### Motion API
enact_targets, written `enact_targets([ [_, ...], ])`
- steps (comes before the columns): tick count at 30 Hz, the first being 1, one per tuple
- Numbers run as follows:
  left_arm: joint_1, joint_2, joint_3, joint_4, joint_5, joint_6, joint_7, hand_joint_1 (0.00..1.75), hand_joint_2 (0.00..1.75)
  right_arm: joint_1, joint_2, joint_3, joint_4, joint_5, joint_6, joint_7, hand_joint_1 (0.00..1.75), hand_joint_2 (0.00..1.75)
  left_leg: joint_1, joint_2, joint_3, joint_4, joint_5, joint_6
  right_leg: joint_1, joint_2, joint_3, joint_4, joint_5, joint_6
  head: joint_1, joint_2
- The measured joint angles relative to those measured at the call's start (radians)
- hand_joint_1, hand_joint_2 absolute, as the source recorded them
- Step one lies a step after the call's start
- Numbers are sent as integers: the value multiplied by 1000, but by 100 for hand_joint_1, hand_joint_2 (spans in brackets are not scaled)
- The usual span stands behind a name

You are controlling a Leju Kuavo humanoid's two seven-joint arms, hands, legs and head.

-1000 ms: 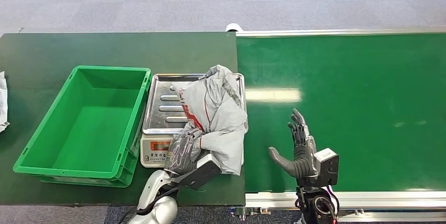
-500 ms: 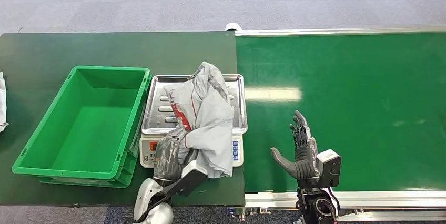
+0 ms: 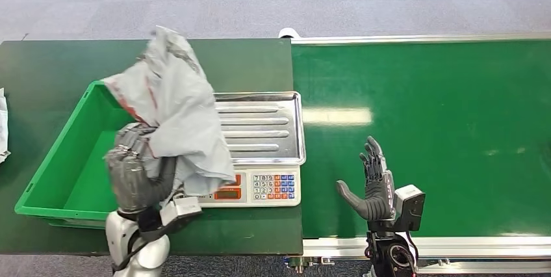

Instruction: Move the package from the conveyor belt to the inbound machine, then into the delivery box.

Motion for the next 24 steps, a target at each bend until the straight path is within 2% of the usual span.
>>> enact_targets([
  [7, -18, -4, 125, -161, 18, 1, 0, 175, 175, -1, 0, 0, 0, -4, -6, -2, 0, 175, 0, 0, 0, 0, 0, 0, 0, 0, 0, 0, 0, 0, 0, 0],
  [14, -37, -16, 235, -192, 27, 1, 0, 175, 175, -4, 0, -1, 0, -5, -10, -3, 0, 175, 0, 0, 0, 0, 0, 0, 0, 0, 0, 0, 0, 0, 0, 0],
  [20, -41, -23, 319, -98, -1, 0, 19, 175, 175, -4, 0, -1, 0, -11, -17, -2, 0, 175, 0, 0, 0, 0, 0, 0, 0, 0, -1, 0, 0, 0, 0, 0],
  [22, -43, -16, 323, -33, -39, -4, 69, 175, 175, -4, 0, -1, 0, -10, -17, 0, 0, 175, 0, 0, 0, 0, 0, 0, 0, 0, -1, 0, 0, 0, 0, 0],
  [24, -44, 7, 301, 40, -68, -15, 161, 175, 175, -6, 0, -1, 0, -5, -12, 3, 0, 175, 0, 0, 0, 0, 0, 0, 0, 0, -1, 0, 0, 0, 0, 0],
])
